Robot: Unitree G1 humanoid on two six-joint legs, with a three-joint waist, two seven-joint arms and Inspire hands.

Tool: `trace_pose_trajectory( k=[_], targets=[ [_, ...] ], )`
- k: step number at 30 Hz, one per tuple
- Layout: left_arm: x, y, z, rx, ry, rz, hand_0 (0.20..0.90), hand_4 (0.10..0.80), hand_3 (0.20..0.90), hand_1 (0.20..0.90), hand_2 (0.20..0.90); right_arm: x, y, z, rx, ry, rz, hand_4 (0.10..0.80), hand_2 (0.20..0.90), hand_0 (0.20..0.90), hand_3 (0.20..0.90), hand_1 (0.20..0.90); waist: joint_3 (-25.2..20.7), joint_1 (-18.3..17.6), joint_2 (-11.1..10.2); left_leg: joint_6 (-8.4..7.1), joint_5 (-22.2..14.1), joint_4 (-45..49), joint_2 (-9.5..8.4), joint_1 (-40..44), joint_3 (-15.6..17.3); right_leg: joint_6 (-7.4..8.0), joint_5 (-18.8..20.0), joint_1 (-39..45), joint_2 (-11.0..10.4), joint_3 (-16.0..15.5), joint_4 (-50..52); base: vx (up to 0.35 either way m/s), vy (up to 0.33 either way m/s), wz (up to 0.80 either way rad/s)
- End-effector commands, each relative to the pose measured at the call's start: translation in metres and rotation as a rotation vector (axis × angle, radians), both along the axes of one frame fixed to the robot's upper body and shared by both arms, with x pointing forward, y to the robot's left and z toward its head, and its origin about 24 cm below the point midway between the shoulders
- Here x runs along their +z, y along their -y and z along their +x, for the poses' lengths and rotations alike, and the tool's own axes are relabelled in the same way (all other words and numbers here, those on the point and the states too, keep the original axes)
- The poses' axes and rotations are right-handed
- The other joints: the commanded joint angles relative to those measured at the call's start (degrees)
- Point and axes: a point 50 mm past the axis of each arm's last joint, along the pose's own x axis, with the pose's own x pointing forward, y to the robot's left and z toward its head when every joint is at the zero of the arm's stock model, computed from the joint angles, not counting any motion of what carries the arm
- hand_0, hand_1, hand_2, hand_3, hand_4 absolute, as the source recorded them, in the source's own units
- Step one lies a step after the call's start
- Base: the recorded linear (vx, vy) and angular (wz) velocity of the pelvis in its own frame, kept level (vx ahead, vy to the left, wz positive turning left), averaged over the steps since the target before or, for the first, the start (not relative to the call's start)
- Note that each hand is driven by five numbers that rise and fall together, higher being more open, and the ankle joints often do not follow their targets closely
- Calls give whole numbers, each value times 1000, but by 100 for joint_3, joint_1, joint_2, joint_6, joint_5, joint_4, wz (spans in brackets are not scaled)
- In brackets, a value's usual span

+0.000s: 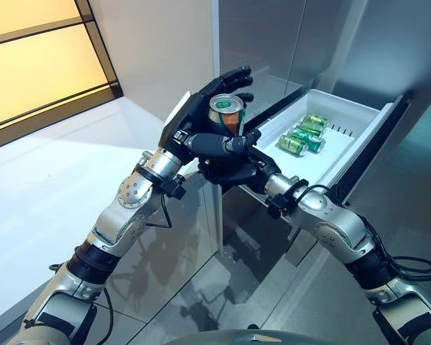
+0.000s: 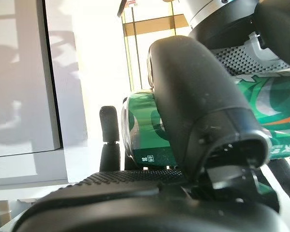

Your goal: Put drinks into fridge and close the fridge

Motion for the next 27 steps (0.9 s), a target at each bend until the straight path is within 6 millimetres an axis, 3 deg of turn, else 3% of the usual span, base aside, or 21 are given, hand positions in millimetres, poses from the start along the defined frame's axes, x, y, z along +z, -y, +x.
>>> trace_pose_trajectory(
  k=[1, 10, 20, 27],
  targets=[
    [64, 1, -15, -8, 380, -142, 900, 800, 900, 900, 900, 71, -16, 8, 22, 269, 201, 100, 300, 300, 200, 300, -579, 64, -363, 307, -188, 10, -321, -268, 97, 285, -120, 94, -79, 120, 23, 0, 0, 0],
    [92, -9, -36, 28, 559, -338, 900, 800, 900, 900, 900, 67, -12, 13, -38, 248, 189, 100, 300, 300, 200, 300, -606, 61, -388, 278, -203, 10, -317, -260, 57, 280, -144, 117, -77, 122, 23, 0, 0, 0],
    [100, -10, -42, 39, 587, -416, 900, 800, 900, 900, 900, 68, -8, 17, -98, 263, 175, 100, 300, 300, 200, 300, -608, 62, -398, 271, -169, 10, -323, -285, 46, 272, -113, 91, -74, 116, 23, 0, 0, 0],
    [100, -16, -48, -84, 547, -517, 900, 800, 900, 900, 900, 91, 18, 20, -275, 457, 154, 100, 300, 300, 200, 300, -581, 89, -395, 254, -183, 10, -321, -283, 20, 270, -116, 98, -68, 103, 23, 5, 1, 0]
  ],
)
